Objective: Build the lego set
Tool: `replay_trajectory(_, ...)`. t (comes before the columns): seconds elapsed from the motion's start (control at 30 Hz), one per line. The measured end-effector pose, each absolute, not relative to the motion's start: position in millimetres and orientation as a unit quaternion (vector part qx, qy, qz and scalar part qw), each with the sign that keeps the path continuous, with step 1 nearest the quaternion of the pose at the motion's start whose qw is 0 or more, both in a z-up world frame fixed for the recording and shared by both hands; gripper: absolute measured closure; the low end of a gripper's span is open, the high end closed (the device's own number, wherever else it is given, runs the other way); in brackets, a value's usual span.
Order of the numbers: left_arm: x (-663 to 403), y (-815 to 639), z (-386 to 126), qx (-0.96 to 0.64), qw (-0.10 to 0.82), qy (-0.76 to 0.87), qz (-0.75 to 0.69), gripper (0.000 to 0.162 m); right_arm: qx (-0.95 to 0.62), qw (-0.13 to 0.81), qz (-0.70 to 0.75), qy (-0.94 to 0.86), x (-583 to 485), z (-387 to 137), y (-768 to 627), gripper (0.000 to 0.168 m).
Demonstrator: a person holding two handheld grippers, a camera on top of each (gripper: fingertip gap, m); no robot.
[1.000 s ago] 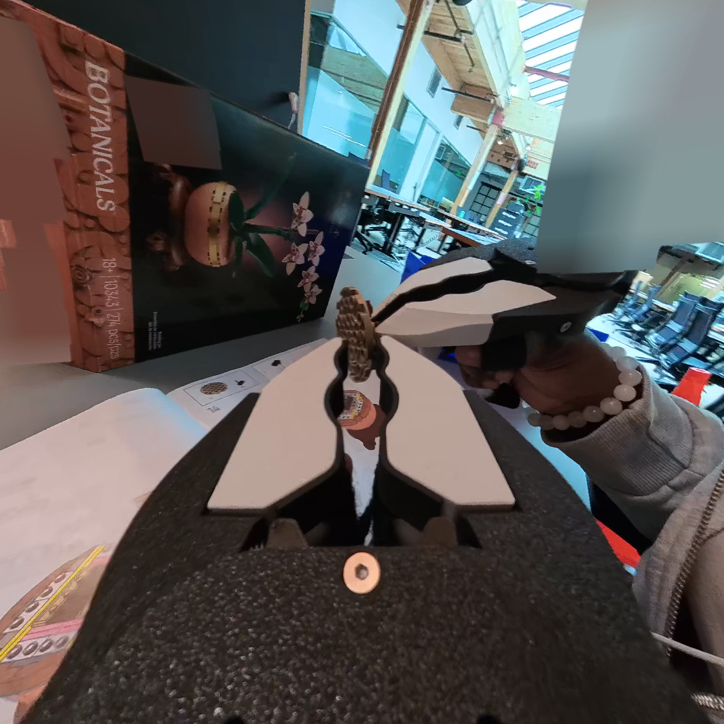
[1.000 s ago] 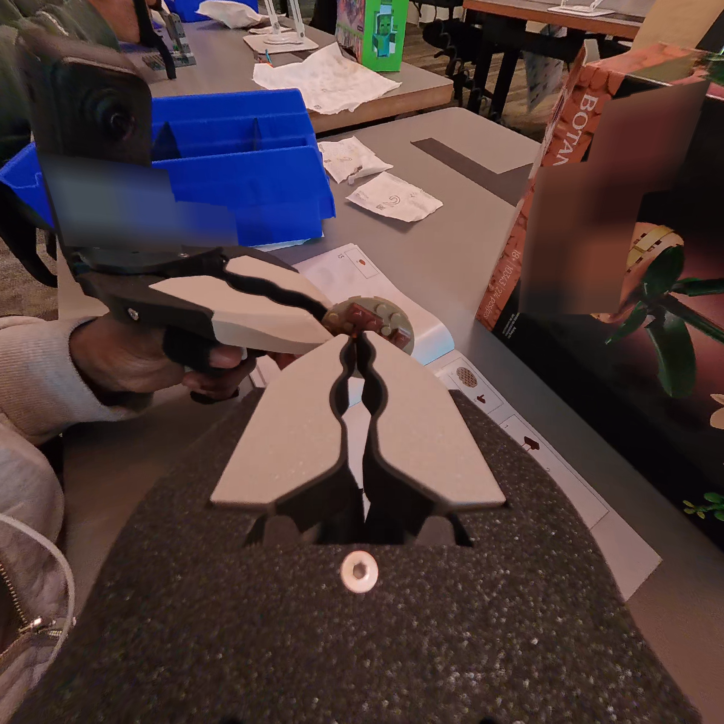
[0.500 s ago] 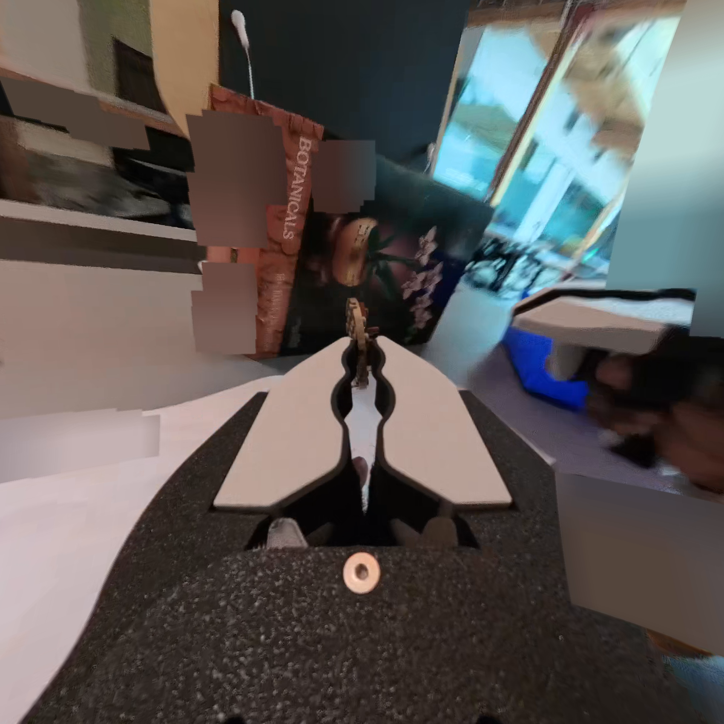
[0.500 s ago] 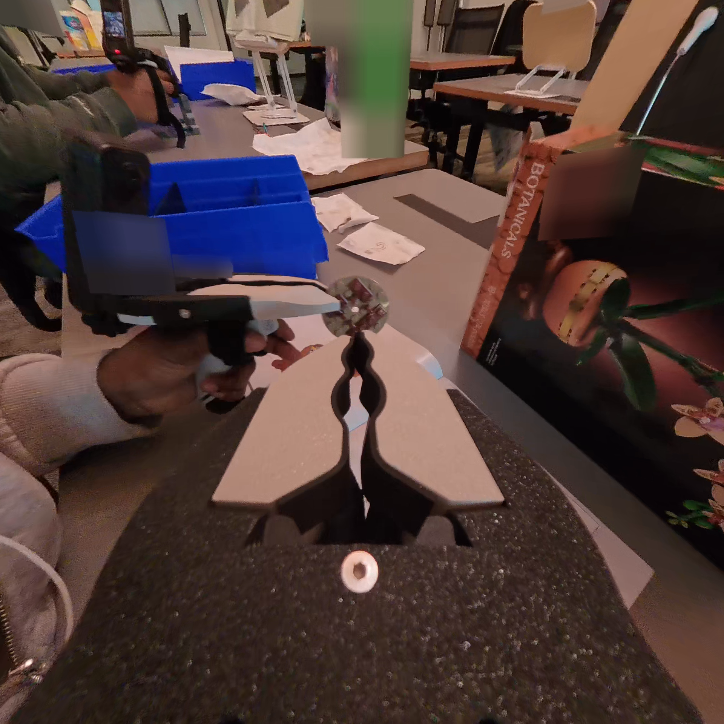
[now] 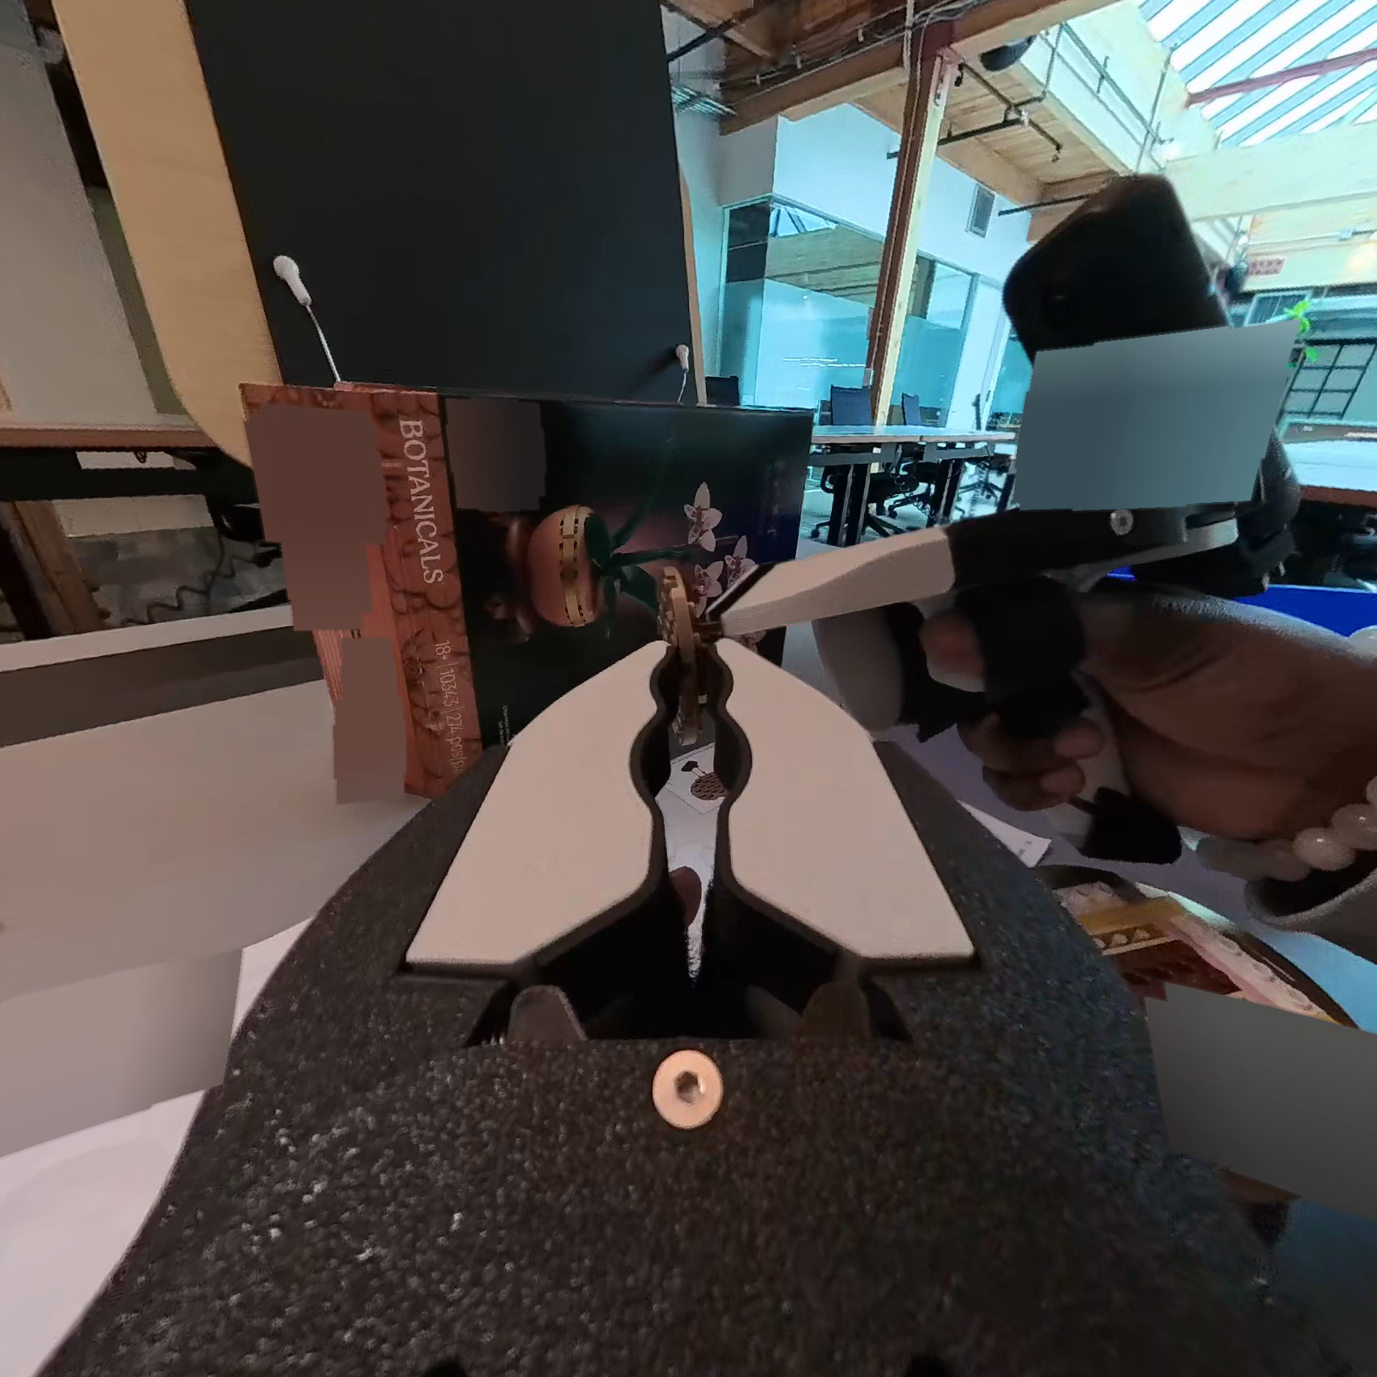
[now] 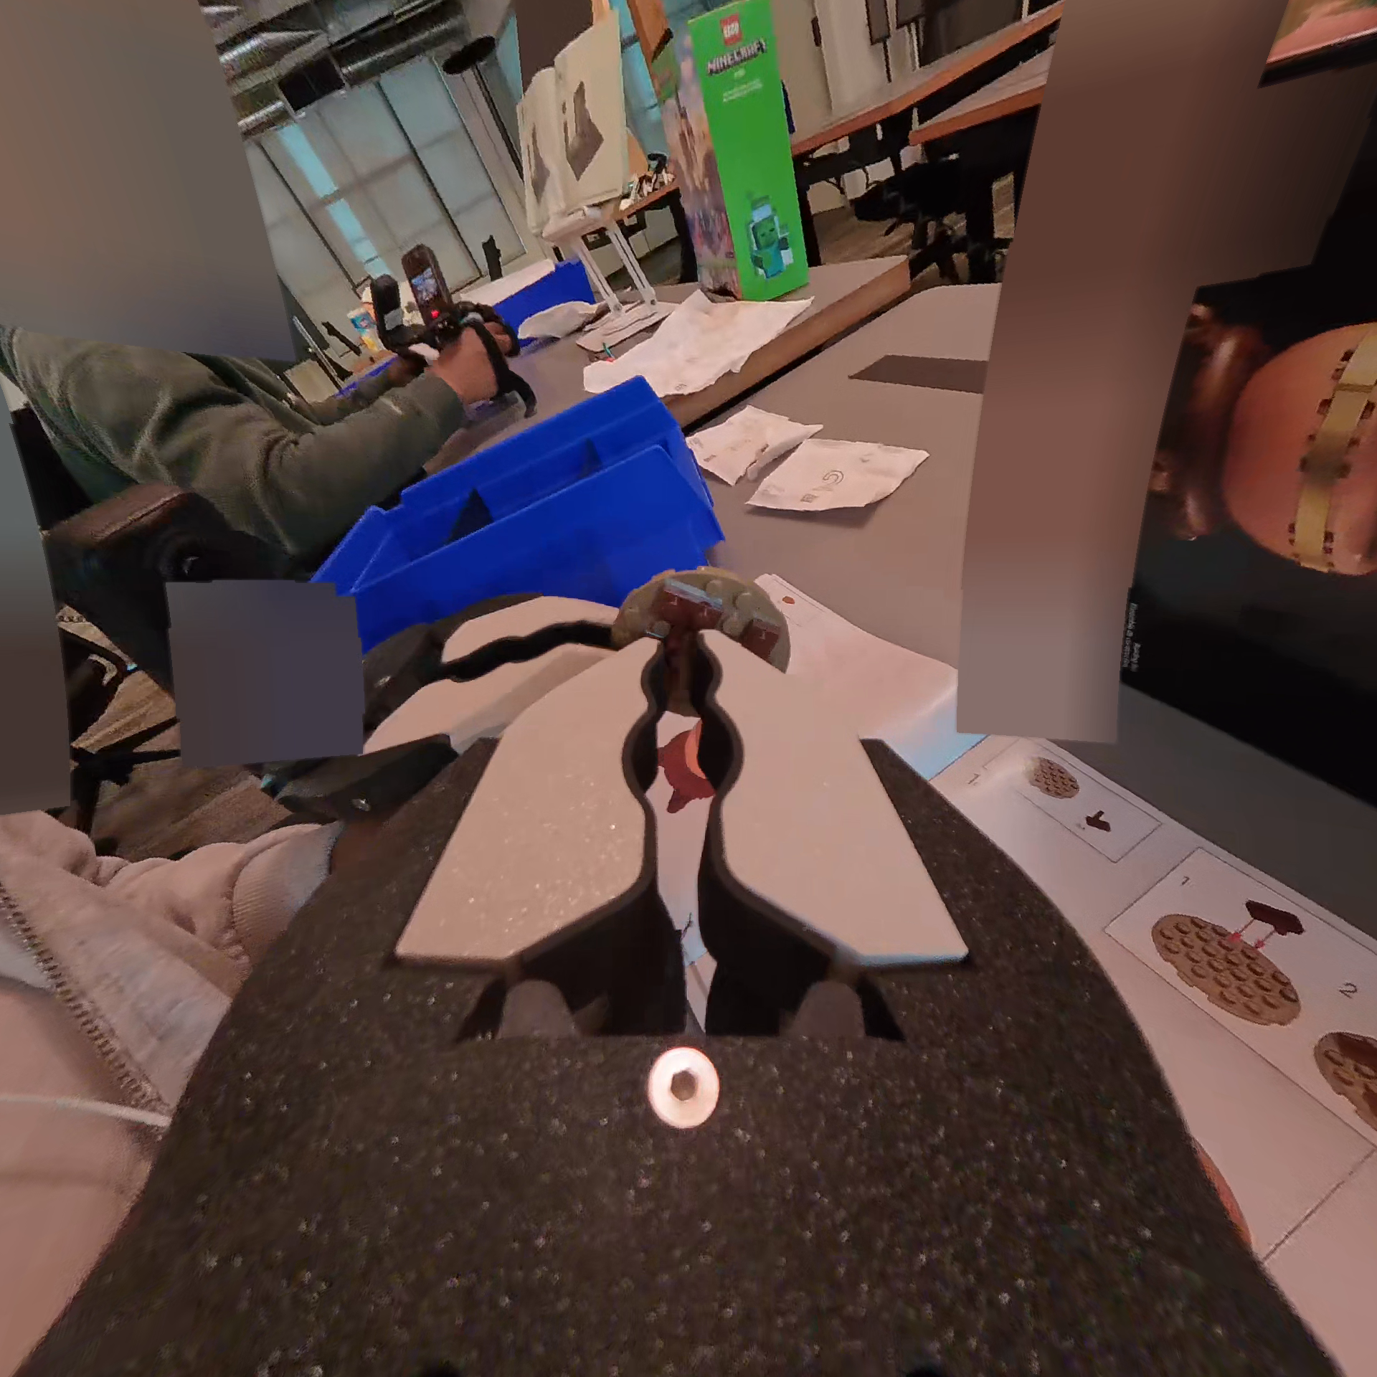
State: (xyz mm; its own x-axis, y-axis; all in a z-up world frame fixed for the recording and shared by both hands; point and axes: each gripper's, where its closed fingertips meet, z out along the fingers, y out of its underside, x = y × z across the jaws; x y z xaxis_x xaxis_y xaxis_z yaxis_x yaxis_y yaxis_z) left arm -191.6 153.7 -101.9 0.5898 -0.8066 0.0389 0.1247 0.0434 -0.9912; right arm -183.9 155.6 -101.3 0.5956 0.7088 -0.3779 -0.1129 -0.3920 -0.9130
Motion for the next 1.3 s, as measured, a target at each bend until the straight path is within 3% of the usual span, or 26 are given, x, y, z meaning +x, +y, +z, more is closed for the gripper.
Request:
replay_trajectory(0.23,-188,149,-99,-0.584,0.673,0.322,-0.320,0.156,-0.714,0.550,0.358,-0.245,-183,-99,152,0.167)
replay_trajectory(0.47,-189,156,-96,-0.613,0.627,0.233,-0.420,0.155,-0.687,0.607,0.266,-0.298,-181,-97,157,0.167)
replay_trajectory(0.53,-188,154,-98,-0.607,0.650,0.264,-0.375,0.155,-0.688,0.598,0.298,-0.284,-181,-96,155,0.168)
replay_trajectory(0.63,-187,143,-85,-0.545,0.737,0.350,-0.190,0.156,-0.673,0.582,0.375,-0.259,-180,-85,149,0.168)
replay_trajectory(0.73,-190,156,-93,-0.606,0.670,0.280,-0.326,0.155,-0.675,0.614,0.222,-0.343,-186,-88,145,0.167)
replay_trajectory(0.83,-228,190,-113,-0.662,0.648,0.193,-0.322,0.156,-0.671,0.628,0.237,-0.315,-178,-72,141,0.167)
replay_trajectory(1.0,-230,171,-90,-0.637,0.644,0.182,-0.381,0.156,-0.683,0.611,0.252,-0.310,-159,-75,145,0.167)
replay_trajectory(1.3,-211,160,-98,-0.618,0.443,0.087,-0.643,0.156,-0.674,0.571,0.202,-0.422,-164,-74,133,0.167)
